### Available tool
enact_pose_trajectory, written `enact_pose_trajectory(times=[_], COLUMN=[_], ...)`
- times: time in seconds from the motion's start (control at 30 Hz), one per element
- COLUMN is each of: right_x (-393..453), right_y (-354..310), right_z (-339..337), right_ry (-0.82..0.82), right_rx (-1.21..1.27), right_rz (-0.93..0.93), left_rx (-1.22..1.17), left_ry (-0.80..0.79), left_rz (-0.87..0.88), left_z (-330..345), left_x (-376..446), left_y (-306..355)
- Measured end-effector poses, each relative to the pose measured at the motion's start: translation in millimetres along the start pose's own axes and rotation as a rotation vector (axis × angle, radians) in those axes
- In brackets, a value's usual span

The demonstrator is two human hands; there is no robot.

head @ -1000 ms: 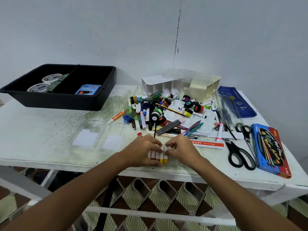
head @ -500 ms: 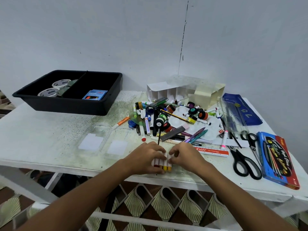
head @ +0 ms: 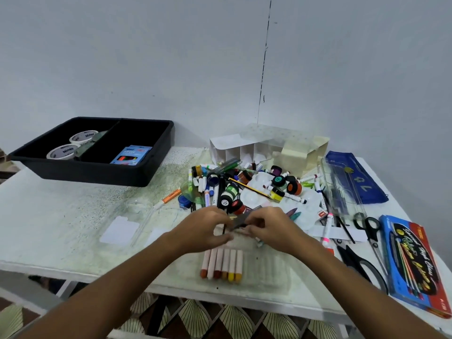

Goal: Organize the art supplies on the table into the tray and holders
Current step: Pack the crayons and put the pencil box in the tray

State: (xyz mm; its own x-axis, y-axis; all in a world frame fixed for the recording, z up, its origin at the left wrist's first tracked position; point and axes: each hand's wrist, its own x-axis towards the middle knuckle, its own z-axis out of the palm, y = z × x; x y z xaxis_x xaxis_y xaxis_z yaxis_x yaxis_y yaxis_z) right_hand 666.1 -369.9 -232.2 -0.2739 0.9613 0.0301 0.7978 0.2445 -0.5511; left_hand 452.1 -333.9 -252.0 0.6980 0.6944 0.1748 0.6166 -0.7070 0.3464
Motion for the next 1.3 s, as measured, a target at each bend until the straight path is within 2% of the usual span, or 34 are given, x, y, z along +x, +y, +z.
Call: enact_pose_trajectory(times=[0.2,0.4,0.5,0.6,0.7,0.8,1.03,1.3], right_x=[19.8,26.5,26.8,27.6,30.7,34.2,31.5,46.6], right_y=[44.1,70.8,79.0,88.4,97.8,104.1,100.4,84.2], right_z=[-26.7,-22.1,-16.7,-18.6,-22.3,-23.9,-20.6,-13.5], right_ry=[0.23,0.17,0.31,0.401,0.486,0.553,0.534,0.562], right_rx=[-0.101,-0.209,-0.22,-0.218,-0.17,-0.156,-0.201,-0.159], right_rz=[0.02,-0.031,-0.112,-0.107,-0.038,0.049,0.005,-0.088], left_rx=[0.149,0.234,0.241,0.251,0.209,0.184,0.321,0.165], left_ry=[0.051,-0.082,0.027,0.141,0.19,0.169,-0.004,0.078], left_rz=[-0.038,-0.137,-0.098,-0.022,0.03,0.077,0.076,0.131], left_z=[2.8,16.3,20.2,21.1,20.5,20.9,31.9,16.4], left_x=[49.1,66.7,68.8,77.7,92.4,110.6,130.6,116.5], left_y=[-13.9,-20.7,-27.3,-34.7,-36.2,-33.0,-33.0,-50.3])
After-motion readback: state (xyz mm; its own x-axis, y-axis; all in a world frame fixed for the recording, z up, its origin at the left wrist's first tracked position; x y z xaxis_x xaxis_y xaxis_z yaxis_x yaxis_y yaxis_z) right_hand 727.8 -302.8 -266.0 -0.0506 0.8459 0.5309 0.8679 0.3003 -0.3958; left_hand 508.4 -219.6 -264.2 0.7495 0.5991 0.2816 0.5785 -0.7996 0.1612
